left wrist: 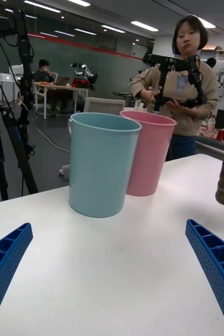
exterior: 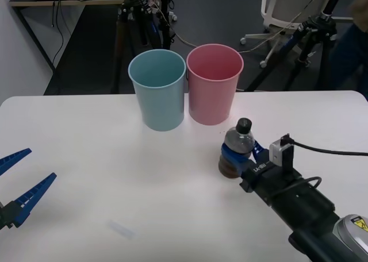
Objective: Grasp the object on the table and drop it into the matching bin: aluminum can to the light blue bin, PET bottle to the pink bin.
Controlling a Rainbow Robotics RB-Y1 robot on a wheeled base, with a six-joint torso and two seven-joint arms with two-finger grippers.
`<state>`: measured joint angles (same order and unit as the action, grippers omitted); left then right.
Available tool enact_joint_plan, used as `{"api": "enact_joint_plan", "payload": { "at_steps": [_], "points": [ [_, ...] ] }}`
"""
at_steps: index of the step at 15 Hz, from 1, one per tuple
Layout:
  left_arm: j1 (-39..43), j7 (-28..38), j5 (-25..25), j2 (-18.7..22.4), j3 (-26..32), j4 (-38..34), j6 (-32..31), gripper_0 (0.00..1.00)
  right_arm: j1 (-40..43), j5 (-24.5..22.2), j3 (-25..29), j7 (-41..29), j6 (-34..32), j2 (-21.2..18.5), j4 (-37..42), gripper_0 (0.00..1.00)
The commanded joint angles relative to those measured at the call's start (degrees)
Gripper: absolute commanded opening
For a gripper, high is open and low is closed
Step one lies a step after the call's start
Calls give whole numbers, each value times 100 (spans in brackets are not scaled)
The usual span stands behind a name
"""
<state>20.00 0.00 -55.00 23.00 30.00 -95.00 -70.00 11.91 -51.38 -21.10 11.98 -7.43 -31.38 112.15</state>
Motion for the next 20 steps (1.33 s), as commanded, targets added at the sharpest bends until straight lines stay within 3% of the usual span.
{"api": "enact_joint_plan", "payload": {
  "at_steps": [1, 7, 9, 13, 20],
  "points": [
    [0, 0, 0, 0, 0, 0, 0, 100, 225, 102, 353, -108, -39, -202, 343, 0],
    [0, 0, 0, 0, 0, 0, 0, 100, 945, 410, 1302, -433, -127, -879, 1301, 0],
    [0, 0, 0, 0, 0, 0, 0, 100, 1024, 559, 1671, -925, -338, -1072, 1442, 0],
    [0, 0, 0, 0, 0, 0, 0, 100, 989, 1007, 2216, -987, -435, -1441, 1609, 0],
    [0, 0, 0, 0, 0, 0, 0, 100, 225, 1245, 2409, -1250, -224, -2118, 1565, 0]
  ]
}}
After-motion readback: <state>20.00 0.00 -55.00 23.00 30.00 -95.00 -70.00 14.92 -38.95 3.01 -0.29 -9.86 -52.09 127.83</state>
